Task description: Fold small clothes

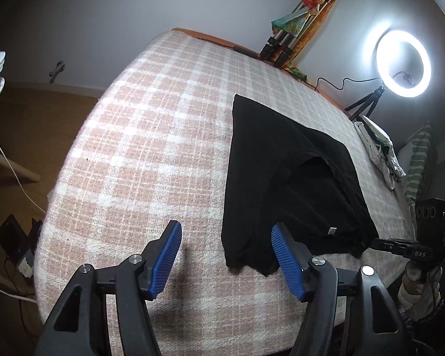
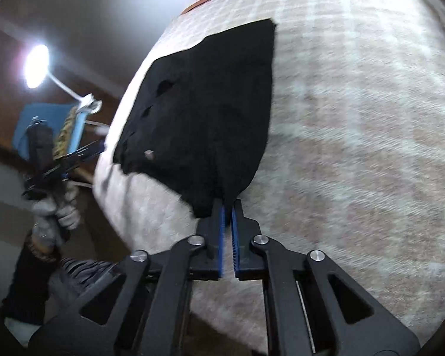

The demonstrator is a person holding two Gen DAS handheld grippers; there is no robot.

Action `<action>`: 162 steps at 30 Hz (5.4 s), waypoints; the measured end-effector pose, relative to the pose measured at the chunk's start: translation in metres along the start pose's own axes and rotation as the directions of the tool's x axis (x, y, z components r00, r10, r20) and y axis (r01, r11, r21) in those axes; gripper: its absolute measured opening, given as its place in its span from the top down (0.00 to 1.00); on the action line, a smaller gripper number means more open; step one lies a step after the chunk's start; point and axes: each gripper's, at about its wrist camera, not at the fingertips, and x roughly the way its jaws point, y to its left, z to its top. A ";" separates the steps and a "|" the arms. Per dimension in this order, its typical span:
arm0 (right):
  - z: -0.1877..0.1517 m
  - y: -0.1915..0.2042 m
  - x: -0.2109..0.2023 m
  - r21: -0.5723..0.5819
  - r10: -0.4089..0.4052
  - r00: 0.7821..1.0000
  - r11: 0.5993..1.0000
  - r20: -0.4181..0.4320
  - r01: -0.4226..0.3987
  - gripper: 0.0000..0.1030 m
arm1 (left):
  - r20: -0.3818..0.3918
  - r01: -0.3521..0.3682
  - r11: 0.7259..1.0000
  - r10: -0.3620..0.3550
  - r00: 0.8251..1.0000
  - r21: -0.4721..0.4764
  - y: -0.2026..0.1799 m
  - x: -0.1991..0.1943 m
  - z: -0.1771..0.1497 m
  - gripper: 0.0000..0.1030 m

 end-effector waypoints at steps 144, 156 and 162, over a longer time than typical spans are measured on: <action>0.201 -0.263 -0.350 0.324 -0.378 0.630 0.923 0.678 0.206 0.95 | 0.053 0.291 0.807 -0.368 0.928 0.513 -0.514 0.214 0.181 0.96; 0.219 -0.342 -0.325 0.443 -0.557 0.633 0.825 0.538 0.350 0.95 | -0.103 0.320 0.783 -0.316 0.943 0.533 -0.526 0.280 0.154 0.64; 0.210 -0.346 -0.328 0.480 -0.630 0.579 0.774 0.517 0.414 0.41 | -0.075 0.286 0.783 -0.295 0.953 0.552 -0.523 0.265 0.148 0.40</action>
